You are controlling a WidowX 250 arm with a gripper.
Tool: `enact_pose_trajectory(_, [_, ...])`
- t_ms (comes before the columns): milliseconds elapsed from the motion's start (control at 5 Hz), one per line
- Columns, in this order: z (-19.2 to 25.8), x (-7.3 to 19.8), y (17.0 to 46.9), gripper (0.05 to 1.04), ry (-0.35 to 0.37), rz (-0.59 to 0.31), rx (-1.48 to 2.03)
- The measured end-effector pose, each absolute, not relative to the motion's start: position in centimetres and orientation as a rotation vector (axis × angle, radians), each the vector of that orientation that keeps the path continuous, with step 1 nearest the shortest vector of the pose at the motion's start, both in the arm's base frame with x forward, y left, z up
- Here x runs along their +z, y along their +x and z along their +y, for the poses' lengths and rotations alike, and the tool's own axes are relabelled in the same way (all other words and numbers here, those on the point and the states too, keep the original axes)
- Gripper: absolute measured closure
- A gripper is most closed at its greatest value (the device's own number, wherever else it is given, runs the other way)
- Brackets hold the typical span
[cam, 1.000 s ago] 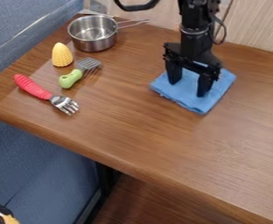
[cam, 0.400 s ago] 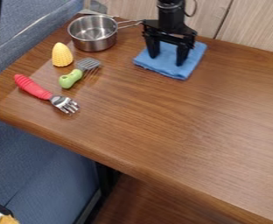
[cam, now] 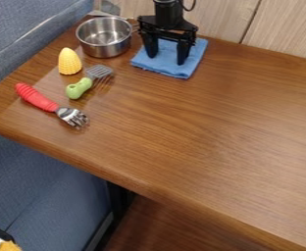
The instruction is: Moved the blue towel to the far left side of the table
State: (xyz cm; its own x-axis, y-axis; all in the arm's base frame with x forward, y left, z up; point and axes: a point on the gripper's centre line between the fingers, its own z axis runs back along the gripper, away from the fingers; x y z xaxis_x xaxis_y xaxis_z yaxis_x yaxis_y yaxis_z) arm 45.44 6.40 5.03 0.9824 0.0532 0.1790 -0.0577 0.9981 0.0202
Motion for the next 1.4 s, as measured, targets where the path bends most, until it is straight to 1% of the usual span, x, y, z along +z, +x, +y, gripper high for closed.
enact_pose_trajectory(800, [5.7,5.3,45.2,0.086,-0.008,-0.183,0.036])
enact_pose_trajectory(1000, [5.5,8.2,45.0,0.084,-0.01,-0.23,0.047])
enact_pose_trajectory(1200, [5.8,11.7,44.9,0.084,0.014,-0.296,0.042])
enact_pose_trajectory(1400, [5.7,15.1,44.1,0.084,0.022,-0.364,0.042])
